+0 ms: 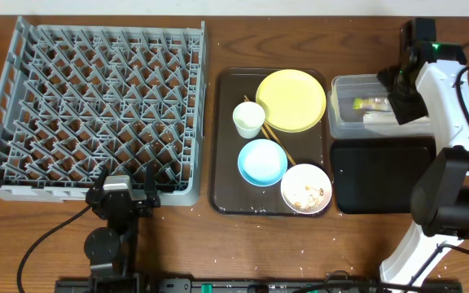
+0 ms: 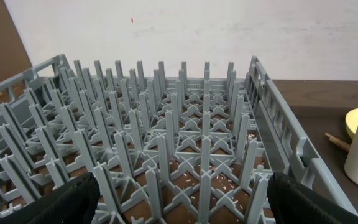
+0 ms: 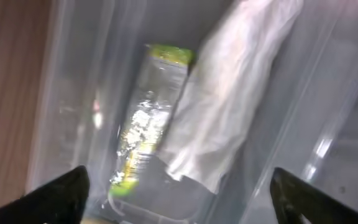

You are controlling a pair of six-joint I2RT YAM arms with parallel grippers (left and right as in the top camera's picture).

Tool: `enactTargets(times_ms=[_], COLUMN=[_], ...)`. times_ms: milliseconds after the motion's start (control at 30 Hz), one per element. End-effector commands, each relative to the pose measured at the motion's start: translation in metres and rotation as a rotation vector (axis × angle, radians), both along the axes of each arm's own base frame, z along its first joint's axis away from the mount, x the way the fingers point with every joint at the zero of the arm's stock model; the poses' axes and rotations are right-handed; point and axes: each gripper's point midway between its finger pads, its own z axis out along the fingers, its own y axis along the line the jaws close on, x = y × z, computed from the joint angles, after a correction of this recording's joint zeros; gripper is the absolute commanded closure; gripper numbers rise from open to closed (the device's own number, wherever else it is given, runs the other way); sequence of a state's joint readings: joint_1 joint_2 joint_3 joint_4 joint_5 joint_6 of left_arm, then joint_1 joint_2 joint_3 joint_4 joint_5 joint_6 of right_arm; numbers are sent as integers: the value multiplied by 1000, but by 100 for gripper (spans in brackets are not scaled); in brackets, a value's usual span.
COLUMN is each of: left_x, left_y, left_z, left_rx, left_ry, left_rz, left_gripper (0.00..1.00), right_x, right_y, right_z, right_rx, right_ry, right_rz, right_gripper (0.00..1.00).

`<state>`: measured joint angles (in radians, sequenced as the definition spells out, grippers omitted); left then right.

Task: Sort waste into correct bins and load items into the dishwasher
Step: 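Reach right gripper to the white bowl with scraps and grasp its rim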

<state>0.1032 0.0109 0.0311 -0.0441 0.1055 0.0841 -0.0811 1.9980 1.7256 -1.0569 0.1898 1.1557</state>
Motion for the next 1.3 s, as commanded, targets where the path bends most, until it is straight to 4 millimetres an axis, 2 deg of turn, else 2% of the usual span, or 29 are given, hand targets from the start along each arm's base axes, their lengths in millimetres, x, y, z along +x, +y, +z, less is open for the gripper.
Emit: enactTargets(times_ms=[0,100,200,233,267,367,467,667,800,900,1000,1133,1267], left_x=[0,0,0,0,0,0,0,0,0,0,0,0,0], left_y=[0,0,0,0,0,0,0,0,0,0,0,0,0], left_z=[-16,-16,-16,-16,-16,-16,-16,-16,-16,-16,-16,-16,-16], left_rx=[8,8,8,8,8,8,8,8,8,8,8,8,8], left_ry=[38,38,38,38,38,38,38,38,38,38,38,38,38], left_rz=[-5,-5,-4,-5,-5,-5,-5,-5,-4,-5,-5,-5,-5], left_gripper=[13,13,13,13,13,13,13,13,13,13,13,13,13], right_x=[16,28,37,37,35,16,-11,-73,-117,-141,-153,-159,-177], right_y=[1,11,41,56,73,117,148,203,228,241,250,262,270], right_z=[32,65,100,110,118,128,114,56,11,-15,-26,-26,-33], right_rx=[-58,-109,-130,-121,-105,-39,10,106,157,164,150,134,102], right_ry=[-51,-103,-180,-211,-241,-258,-161,81,228,297,322,323,371], right_rz=[188,399,684,795,895,1088,1181,1392,1481,1540,1574,1566,1610], right_gripper=[3,9,15,13,3,1,2,13,19,32,37,40,43])
